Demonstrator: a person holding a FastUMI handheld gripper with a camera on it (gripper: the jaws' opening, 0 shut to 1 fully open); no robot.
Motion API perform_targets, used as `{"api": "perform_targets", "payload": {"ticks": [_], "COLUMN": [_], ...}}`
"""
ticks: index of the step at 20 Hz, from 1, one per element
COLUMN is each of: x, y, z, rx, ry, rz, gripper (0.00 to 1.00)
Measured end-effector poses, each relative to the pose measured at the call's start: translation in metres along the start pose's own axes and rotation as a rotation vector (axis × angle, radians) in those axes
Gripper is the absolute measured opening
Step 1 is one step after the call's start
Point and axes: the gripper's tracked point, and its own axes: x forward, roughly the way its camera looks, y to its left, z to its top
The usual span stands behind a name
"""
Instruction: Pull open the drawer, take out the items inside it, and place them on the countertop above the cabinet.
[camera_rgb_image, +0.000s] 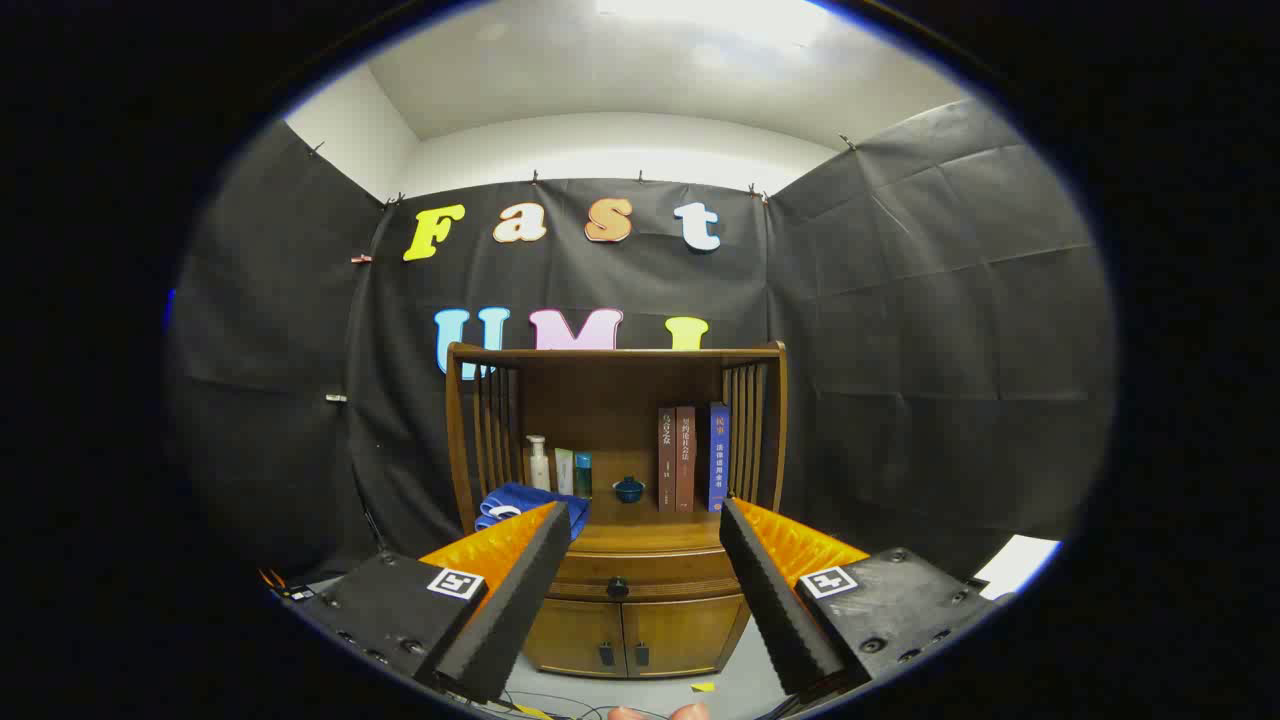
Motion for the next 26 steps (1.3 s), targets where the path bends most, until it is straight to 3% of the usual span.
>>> {"api": "perform_targets", "payload": {"ticks": [26], "x": [0.009], "y": [0.005], "z": [-0.015], "rx": [-0.007], "ry": [0.019], "rz": [-0.004], "gripper": [0.99]}}
